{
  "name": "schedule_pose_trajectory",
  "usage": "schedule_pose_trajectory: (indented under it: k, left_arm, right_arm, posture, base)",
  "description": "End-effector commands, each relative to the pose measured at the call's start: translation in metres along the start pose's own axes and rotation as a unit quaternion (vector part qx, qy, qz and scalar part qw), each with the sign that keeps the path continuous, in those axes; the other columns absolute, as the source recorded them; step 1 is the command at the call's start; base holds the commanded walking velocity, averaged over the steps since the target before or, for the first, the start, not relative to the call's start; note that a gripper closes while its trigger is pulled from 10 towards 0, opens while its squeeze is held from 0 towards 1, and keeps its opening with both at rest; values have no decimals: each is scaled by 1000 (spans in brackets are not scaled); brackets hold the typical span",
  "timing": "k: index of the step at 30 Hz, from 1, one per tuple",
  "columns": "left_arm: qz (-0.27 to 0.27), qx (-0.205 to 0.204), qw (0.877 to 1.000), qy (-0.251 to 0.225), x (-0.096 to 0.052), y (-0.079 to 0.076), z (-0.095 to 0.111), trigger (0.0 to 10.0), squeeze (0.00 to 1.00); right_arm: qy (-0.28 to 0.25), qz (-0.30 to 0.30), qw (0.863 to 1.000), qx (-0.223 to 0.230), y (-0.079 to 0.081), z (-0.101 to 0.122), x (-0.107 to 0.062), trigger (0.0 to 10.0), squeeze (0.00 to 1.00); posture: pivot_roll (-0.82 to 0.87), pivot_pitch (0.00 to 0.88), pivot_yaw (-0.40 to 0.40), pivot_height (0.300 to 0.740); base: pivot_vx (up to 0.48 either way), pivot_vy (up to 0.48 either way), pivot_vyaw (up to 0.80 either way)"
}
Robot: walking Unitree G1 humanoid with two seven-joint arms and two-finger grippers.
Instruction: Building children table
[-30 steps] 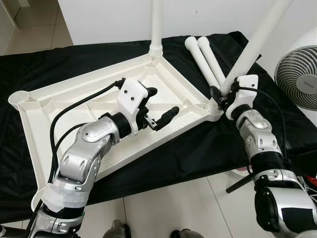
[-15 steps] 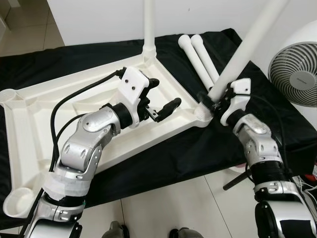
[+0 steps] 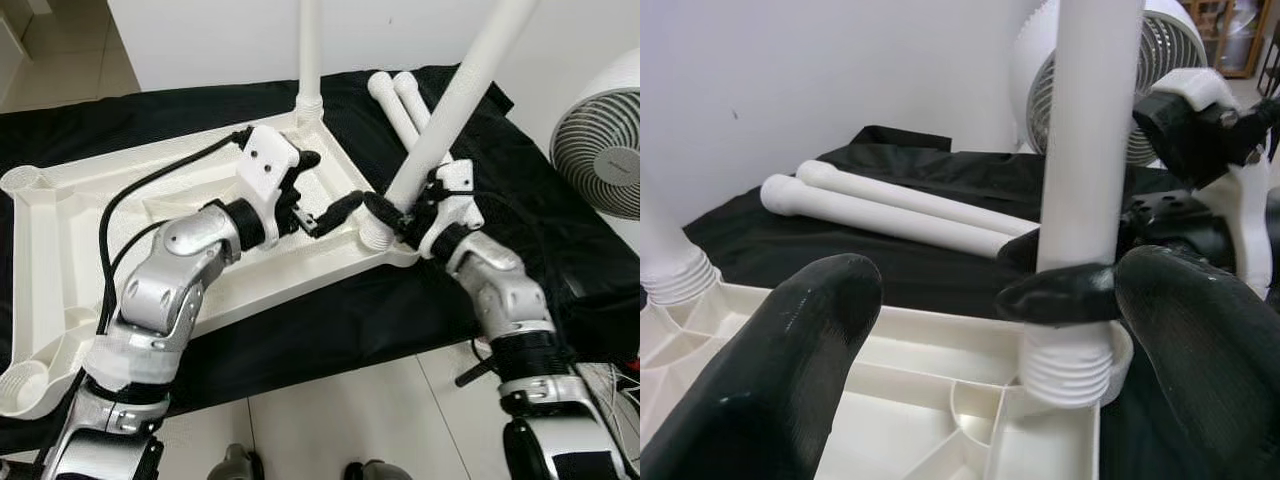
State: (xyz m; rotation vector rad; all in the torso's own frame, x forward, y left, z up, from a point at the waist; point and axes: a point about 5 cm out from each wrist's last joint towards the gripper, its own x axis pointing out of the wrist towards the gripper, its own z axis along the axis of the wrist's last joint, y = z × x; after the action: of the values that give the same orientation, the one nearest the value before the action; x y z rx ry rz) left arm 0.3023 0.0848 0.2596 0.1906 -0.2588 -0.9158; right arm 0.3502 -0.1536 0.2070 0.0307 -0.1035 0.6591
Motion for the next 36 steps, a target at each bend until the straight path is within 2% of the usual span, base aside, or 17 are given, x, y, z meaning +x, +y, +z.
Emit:
schedule_pose_trajectory:
  k: [1, 2, 5, 6, 7, 8, 9, 12, 13, 14, 15, 19, 24, 26, 32, 34, 36]
  left_arm:
    - [-24, -3, 1000, -16, 5, 3, 9, 10000, 0]
    - [-24, -3, 1000, -16, 5, 3, 9, 10000, 0]
    - [-35, -27, 999, -27, 13, 5, 17, 10000, 0]
    - [-35, -27, 999, -27, 13, 5, 17, 10000, 0]
    - [-34, -37, 999, -21, 17, 5, 17, 10000, 910]
    - [-32, -44, 998, -16, 20, 6, 17, 10000, 910]
    - [-40, -61, 997, -22, 24, 4, 20, 10000, 1000]
    - [-47, -72, 996, -28, 27, 3, 22, 10000, 1000]
    - [-35, -81, 996, -30, 32, 4, 25, 10000, 1000]
    - [-26, -99, 994, -30, 37, 5, 26, 10000, 114]
    - [-9, -111, 994, -21, 41, 9, 25, 10000, 0]
    - [15, -126, 992, 1, 47, 14, 20, 10000, 0]
    - [19, -130, 991, -6, 51, 15, 18, 10000, 0]
    - [26, -147, 989, -13, 54, 14, 21, 10000, 0]
    - [0, -166, 985, -37, 55, 7, 30, 10000, 0]
    - [-54, -179, 980, -63, 52, 0, 41, 10000, 0]
    - [-54, -179, 980, -63, 52, 0, 41, 10000, 0]
  right_arm:
    - [-3, 17, 1000, -26, -9, 29, -4, 10000, 0]
    - [-3, 17, 1000, -26, -9, 29, -4, 10000, 0]
    - [38, 38, 996, -75, -13, 36, -9, 10000, 0]
    - [38, 38, 996, -75, -13, 36, -9, 10000, 0]
    - [53, 46, 994, -86, -12, 34, -10, 10000, 0]
    - [63, 51, 992, -92, -11, 32, -10, 10000, 0]
    - [67, 55, 992, -92, -9, 32, -9, 10000, 0]
    - [70, 57, 992, -90, -8, 32, -8, 10000, 0]
    - [72, 55, 992, -90, -7, 30, -7, 10000, 0]
    - [69, 53, 992, -92, -6, 29, -5, 10000, 0]
    - [65, 51, 992, -93, -4, 29, -3, 10000, 0]
    - [63, 51, 993, -83, 0, 26, -1, 10000, 0]
    - [67, 51, 994, -75, 6, 17, 2, 10000, 0]
    - [71, 51, 994, -71, 9, 14, 1, 10000, 0]
    - [77, 55, 993, -70, 12, 9, 2, 10000, 0]
    - [74, 54, 993, -70, 11, 10, 4, 10000, 0]
    - [74, 54, 993, -70, 11, 10, 4, 10000, 0]
  posture:
    - [-84, 132, 20, 740]
    - [-84, 132, 20, 740]
    - [-86, 129, 16, 740]
    - [-86, 129, 16, 740]
    - [-86, 129, 16, 740]
    - [-84, 125, 9, 740]
    - [-84, 125, 9, 740]
    - [-84, 125, 9, 740]
    - [-81, 116, 2, 740]
    - [-82, 112, 4, 740]
    - [-82, 112, 4, 740]
    - [-84, 106, 14, 740]
    - [-84, 106, 17, 740]
    - [-86, 98, 23, 740]
    - [-84, 87, 26, 740]
    - [-80, 76, 24, 740]
    - [-80, 76, 24, 740]
  base:
    - [0, 0, 0]
    - [0, 0, 0]
    - [0, 0, 0]
    - [0, 0, 0]
    - [0, 0, 0]
    - [0, 0, 0]
    - [0, 0, 0]
    - [0, 0, 0]
    - [0, 0, 0]
    - [0, 0, 0]
    - [0, 0, 0]
    - [0, 0, 0]
    - [0, 0, 0]
    - [0, 0, 0]
    - [0, 0, 0]
    - [0, 0, 0]
    - [0, 0, 0]
